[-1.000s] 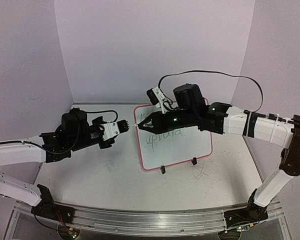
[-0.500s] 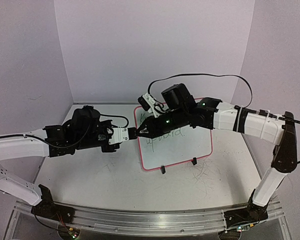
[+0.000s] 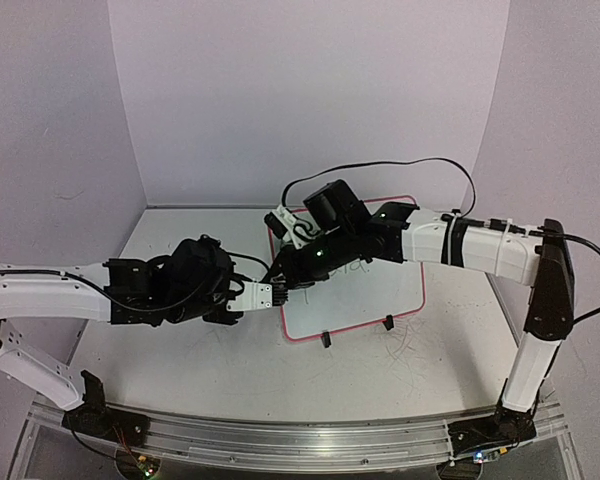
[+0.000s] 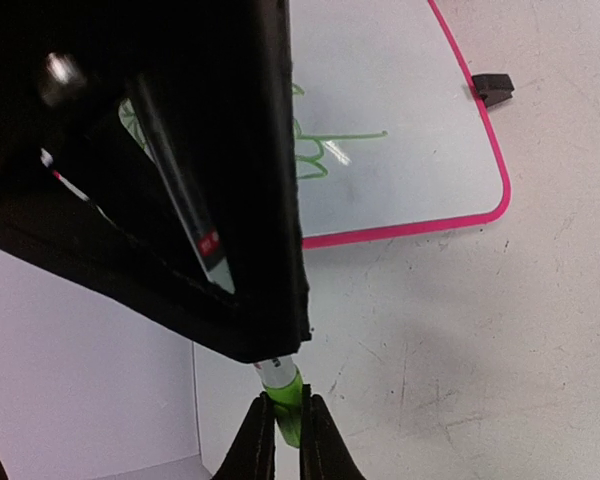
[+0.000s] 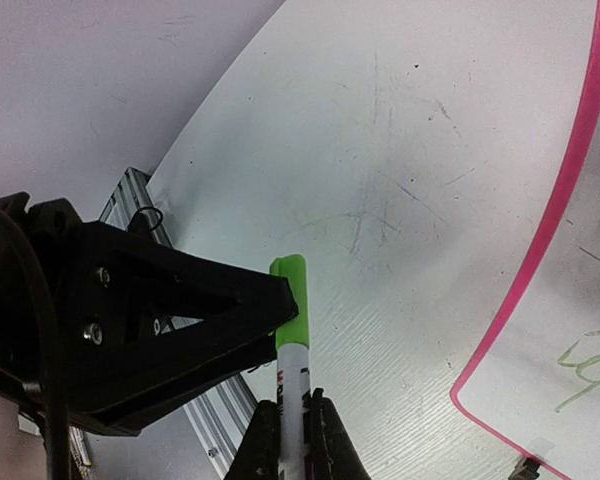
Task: Write a sentence on the whiteboard
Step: Insert the whiteboard marker without the cap into the pen cap, then put down the whiteboard marker at the center of the board.
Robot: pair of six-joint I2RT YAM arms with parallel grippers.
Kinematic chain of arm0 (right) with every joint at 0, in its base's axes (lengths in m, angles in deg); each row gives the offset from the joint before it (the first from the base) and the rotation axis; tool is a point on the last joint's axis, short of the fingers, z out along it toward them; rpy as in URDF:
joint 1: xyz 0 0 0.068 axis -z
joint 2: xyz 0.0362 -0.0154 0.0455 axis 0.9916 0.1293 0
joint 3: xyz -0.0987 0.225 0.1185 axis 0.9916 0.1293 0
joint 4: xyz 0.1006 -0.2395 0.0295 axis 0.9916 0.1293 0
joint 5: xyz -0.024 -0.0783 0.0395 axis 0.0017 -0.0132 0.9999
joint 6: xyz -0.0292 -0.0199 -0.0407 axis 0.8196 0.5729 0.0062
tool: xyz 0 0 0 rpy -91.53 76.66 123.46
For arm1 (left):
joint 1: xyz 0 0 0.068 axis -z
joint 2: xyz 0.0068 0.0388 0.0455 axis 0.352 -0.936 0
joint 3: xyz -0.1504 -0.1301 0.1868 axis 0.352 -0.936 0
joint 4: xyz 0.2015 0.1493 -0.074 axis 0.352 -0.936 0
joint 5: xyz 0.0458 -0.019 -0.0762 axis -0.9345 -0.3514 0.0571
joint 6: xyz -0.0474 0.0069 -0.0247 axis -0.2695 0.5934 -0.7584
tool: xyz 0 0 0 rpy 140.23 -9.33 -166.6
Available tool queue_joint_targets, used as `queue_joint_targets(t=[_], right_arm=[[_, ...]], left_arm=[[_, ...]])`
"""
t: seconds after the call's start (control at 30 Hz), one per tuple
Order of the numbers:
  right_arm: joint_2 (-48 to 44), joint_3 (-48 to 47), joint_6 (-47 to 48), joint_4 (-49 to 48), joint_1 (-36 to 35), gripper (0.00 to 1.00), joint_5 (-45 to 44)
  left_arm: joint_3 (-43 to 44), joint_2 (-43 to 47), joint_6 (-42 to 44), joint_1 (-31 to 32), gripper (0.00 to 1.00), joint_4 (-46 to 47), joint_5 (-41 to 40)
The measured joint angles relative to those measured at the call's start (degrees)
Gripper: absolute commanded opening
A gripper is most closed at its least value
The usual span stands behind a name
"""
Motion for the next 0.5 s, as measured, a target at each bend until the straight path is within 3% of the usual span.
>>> queue_joint_targets(t=[0.07, 0.17, 0.27, 0.3, 0.37, 0.4, 0.43, 0.5], right_arm=[[0.0, 0.5, -0.5, -0.9, -0.1, 0.09, -1.1], [-0.4, 4.0, -0.1, -4.2, -0.6, 0.32, -3.1], [-3.6, 10.0, 0.6, -6.2, -0.6, 0.41, -5.8], [-5.9, 12.6, 0.9, -6.5, -0.3, 0.38, -6.4], [-12.5, 17.6, 1.7, -6.7, 1.3, 0.06, -7.8], [-16.2, 19.3, 2.3, -6.8, 2.3, 0.0, -8.5], [-19.5, 20.3, 2.6, -6.8, 3.2, 0.02, -8.9], [-26.5, 20.9, 2.8, -7.9, 5.4, 0.29, -10.1]], left_arm=[[0.0, 0.3, 0.1, 0.8, 0.0, 0.9, -0.2], [0.0, 1.2, -1.3, 3.8, 0.0, 6.3, 1.7], [-0.9, 3.7, -4.3, 5.7, 0.0, 10.6, 2.5], [-1.9, 4.9, -5.8, 5.8, 0.0, 11.4, 2.3], [-4.9, 8.3, -9.3, 5.6, 0.0, 12.4, 1.7], [-6.2, 9.8, -11.1, 5.5, 0.0, 12.5, 1.3], [-7.4, 11.2, -13.2, 5.4, 0.0, 12.4, 0.8], [-9.0, 13.2, -17.0, 5.4, 0.0, 12.0, -0.3]])
